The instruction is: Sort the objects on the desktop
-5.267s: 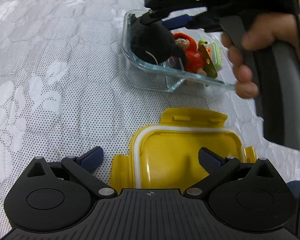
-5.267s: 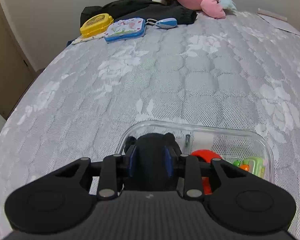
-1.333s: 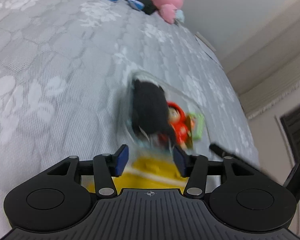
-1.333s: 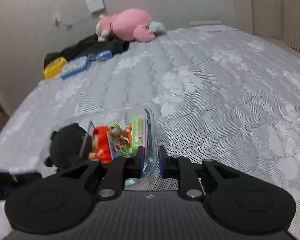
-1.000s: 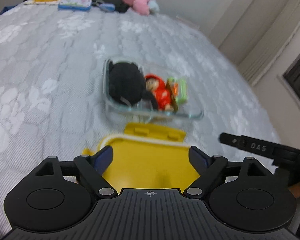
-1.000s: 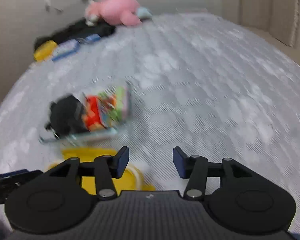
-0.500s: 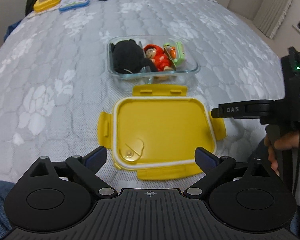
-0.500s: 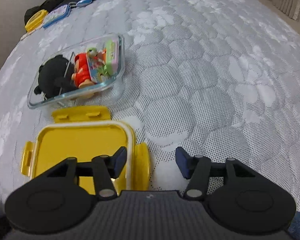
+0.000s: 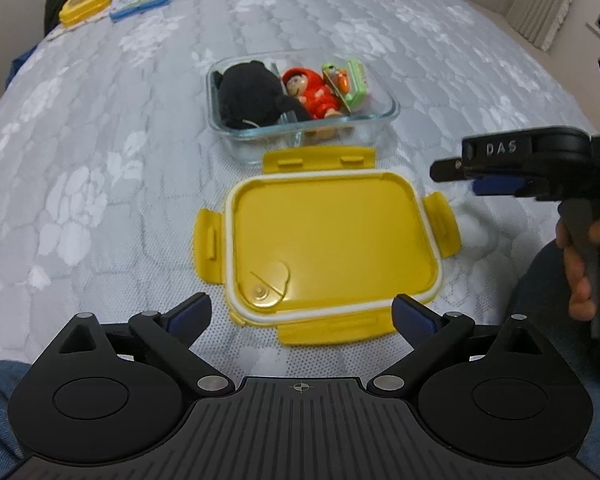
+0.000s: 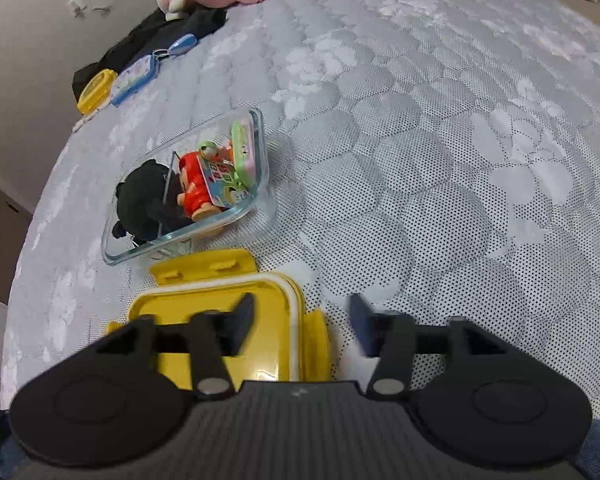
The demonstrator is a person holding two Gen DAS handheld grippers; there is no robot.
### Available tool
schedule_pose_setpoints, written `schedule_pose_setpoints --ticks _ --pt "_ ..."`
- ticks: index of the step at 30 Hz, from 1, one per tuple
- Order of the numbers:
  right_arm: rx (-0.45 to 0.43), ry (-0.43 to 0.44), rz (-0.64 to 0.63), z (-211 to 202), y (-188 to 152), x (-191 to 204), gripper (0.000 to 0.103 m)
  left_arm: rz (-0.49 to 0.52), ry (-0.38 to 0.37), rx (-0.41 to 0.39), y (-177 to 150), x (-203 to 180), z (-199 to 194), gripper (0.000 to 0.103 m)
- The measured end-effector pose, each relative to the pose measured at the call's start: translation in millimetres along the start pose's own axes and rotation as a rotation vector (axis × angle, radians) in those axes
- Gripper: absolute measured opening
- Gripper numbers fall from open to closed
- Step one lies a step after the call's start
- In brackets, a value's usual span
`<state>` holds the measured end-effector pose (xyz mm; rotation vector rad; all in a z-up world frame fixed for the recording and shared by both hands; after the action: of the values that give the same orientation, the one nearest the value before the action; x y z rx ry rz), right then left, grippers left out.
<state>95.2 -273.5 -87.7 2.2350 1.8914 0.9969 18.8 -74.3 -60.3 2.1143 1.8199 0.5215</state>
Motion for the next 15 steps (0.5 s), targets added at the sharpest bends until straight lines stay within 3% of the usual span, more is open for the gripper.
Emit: schedule_pose_setpoints --ticks 6,9,12,15 --pt "0.075 -0.12 -0.104 19.4 -11.3 4.9 0.075 0.015 0.002 0.021 -5.1 -2.2 4.8 0.1" --pt "0.09 -0.103 -0.105 25.9 -16.0 9.6 0.076 0.03 0.001 0.029 -7.6 -5.4 8.3 0.1" --pt "0.105 -0.086 -0.105 32.4 -20.7 14.4 0.086 0.053 0.005 0.039 -11.1 -9.5 12.9 0.1" --pt "0.119 -0.068 -0.106 38.8 -25.4 19.1 0.086 0.094 0.029 0.041 -14.1 -12.4 15.8 0.1"
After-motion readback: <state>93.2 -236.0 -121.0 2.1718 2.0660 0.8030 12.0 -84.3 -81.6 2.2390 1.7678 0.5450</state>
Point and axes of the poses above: each gripper's, at about its wrist camera, not at the fingertips, and z roughly the way its jaws point, x to its left, y to its top, the point moved 10 cm from there along z, roughly the way its jaws point, and after that the axes turned 7 degrees about y, right-handed, at the moved point
